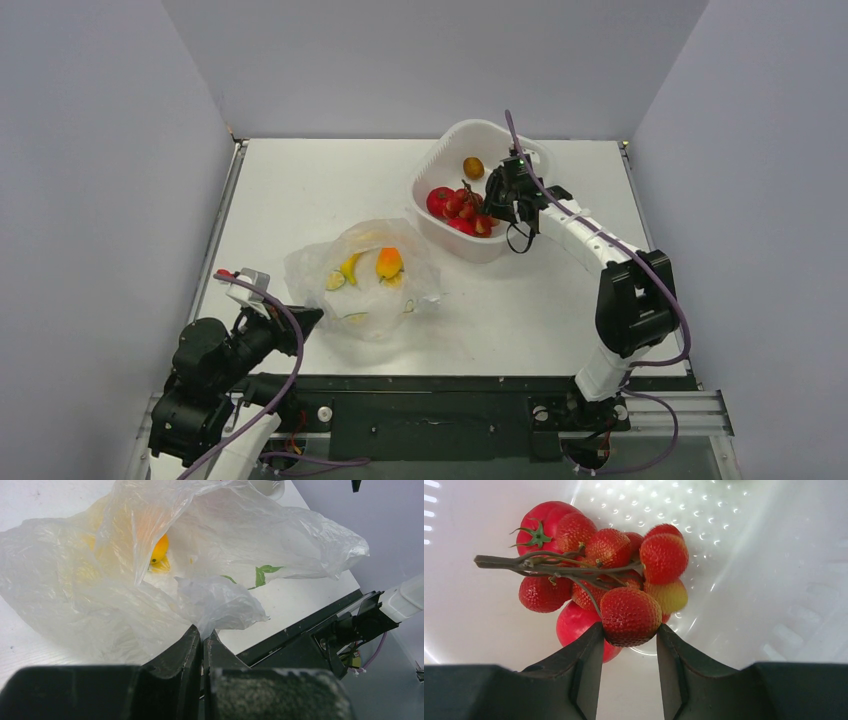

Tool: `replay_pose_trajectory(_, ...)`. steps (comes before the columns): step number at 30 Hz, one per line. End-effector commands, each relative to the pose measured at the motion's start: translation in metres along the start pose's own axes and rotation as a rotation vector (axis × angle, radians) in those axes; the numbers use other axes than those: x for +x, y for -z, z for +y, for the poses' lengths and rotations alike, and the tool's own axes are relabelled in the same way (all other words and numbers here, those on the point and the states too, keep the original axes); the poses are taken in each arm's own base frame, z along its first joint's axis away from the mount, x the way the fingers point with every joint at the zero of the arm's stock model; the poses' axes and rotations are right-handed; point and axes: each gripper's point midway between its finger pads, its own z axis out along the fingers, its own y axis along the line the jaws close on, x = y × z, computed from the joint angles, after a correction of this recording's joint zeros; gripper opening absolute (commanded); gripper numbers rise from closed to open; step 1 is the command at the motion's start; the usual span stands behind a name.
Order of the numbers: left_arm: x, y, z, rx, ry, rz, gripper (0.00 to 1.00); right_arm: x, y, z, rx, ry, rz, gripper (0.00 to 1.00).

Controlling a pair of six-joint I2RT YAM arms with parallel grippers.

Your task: Take the fake fruits out of the plastic bag

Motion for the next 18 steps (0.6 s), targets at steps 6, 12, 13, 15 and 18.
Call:
replay_pose_trajectory(6,-0.007,-0.004,-0.002,0.012,-0.020,-0.017,0.00,-0.032,0.032,0.019,-0.059,0.019,-0.117,0.51)
replay_pose_trajectory(12,-0.007,-0.004,-0.003,0.018,-0.022,-0.016,0.00,-0.050,0.066,0.028,-0.066,0.063,-0.213,0.81)
replay_pose_trajectory(13,-0.007,-0.004,-0.003,0.018,-0.022,-0.017,0.00,-0.054,0.076,0.033,-0.070,0.072,-0.235,0.81)
replay_pose_trajectory(15,-0.007,-0.004,-0.003,0.018,-0.022,-0.016,0.00,-0.058,0.093,0.043,-0.085,0.095,-0.272,0.83)
replay_pose_trajectory(18,-0.007,-0.004,-0.003,0.023,-0.023,-0.015,0.00,-0.062,0.120,0.069,-0.157,0.133,-0.333,0.83)
